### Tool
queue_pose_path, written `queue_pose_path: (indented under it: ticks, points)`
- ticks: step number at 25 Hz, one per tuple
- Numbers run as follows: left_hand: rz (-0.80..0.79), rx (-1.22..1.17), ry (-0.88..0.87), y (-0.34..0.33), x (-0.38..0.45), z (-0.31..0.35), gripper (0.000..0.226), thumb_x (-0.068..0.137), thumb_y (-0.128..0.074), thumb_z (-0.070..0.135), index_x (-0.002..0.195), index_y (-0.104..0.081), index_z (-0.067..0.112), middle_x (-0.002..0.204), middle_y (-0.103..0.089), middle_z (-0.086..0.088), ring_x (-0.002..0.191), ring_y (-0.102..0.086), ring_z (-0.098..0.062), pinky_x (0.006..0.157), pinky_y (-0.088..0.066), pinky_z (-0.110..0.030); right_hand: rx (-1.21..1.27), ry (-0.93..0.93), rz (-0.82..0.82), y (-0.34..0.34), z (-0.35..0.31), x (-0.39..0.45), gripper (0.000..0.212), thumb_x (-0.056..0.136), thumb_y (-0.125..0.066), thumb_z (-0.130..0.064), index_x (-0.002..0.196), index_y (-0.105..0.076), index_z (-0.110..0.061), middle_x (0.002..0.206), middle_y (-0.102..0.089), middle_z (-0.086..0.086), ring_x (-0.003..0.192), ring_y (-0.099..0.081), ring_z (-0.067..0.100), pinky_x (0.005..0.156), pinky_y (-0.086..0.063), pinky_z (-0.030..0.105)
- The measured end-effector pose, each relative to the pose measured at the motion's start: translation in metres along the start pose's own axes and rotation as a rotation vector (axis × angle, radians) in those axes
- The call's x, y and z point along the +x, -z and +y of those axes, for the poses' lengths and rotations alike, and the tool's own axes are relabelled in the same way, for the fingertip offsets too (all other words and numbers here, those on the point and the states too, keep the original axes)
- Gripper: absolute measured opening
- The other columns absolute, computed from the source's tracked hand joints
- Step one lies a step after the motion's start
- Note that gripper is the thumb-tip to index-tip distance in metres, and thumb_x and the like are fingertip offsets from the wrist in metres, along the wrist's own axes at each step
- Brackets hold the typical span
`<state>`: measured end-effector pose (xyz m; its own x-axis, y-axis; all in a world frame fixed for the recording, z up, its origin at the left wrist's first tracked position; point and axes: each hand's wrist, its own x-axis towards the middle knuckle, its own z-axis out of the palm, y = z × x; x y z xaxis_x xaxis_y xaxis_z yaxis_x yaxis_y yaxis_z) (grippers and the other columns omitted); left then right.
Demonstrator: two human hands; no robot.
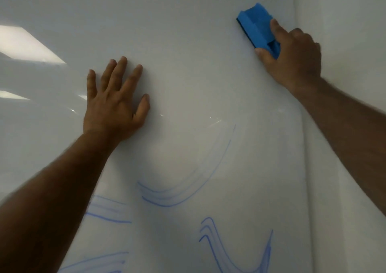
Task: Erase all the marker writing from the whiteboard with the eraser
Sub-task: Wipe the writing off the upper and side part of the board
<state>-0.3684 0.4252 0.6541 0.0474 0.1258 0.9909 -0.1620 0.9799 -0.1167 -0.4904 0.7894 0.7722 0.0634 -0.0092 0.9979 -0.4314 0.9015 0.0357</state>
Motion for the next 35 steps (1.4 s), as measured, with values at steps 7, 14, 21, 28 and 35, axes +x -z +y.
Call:
queue_pose_path:
  ticks: [7,14,21,28,35]
  points:
    - [-0.01,0.004,-0.004,0.0,0.0,0.0,0.07,0.095,-0.033,0.053,0.158,-0.032,0.022,0.165,-0.024,-0.014,0.154,-0.018,-0.032,0.123,-0.007,-0.059,0.02,0.995,0.09,-0.007,-0.014,-0.07,0.054,0.103,-0.055,-0.049,0.147,-0.053,-0.018,0.107,-0.065,0.018,0.079,-0.056,0.034,0.067,-0.044,0.044]
    - [0.0,0.005,-0.007,0.001,-0.001,0.0,0.069,0.095,-0.033,0.052,0.157,-0.033,0.02,0.165,-0.025,-0.015,0.153,-0.019,-0.033,0.122,-0.008,-0.061,-0.035,0.079,-0.03,0.007,0.009,-0.024,0.07,0.1,-0.051,-0.059,0.158,-0.033,-0.024,0.111,-0.058,0.03,0.098,-0.056,0.047,0.079,-0.047,0.052]
    - [0.014,0.007,-0.012,-0.001,-0.002,-0.001,0.069,0.096,-0.034,0.051,0.157,-0.033,0.021,0.165,-0.025,-0.015,0.153,-0.019,-0.033,0.122,-0.008,-0.061,0.036,0.265,-0.06,0.009,-0.018,-0.016,0.069,0.097,-0.05,-0.058,0.156,-0.039,-0.023,0.107,-0.059,0.028,0.093,-0.058,0.046,0.076,-0.049,0.051]
    - [0.014,0.003,-0.012,-0.001,-0.002,0.0,0.069,0.096,-0.034,0.051,0.157,-0.033,0.02,0.165,-0.025,-0.015,0.153,-0.02,-0.033,0.123,-0.008,-0.061,-0.063,0.006,-0.031,0.007,-0.014,-0.026,0.069,0.101,-0.048,-0.056,0.159,-0.027,-0.024,0.116,-0.058,0.029,0.103,-0.055,0.047,0.084,-0.045,0.054]
    - [0.016,-0.001,-0.012,-0.001,-0.003,-0.001,0.068,0.096,-0.034,0.051,0.157,-0.033,0.02,0.165,-0.025,-0.014,0.154,-0.019,-0.032,0.123,-0.006,-0.06,-0.039,-0.17,-0.028,0.011,-0.017,-0.024,0.071,0.101,-0.05,-0.053,0.159,-0.027,-0.019,0.119,-0.058,0.03,0.11,-0.056,0.047,0.092,-0.045,0.056]
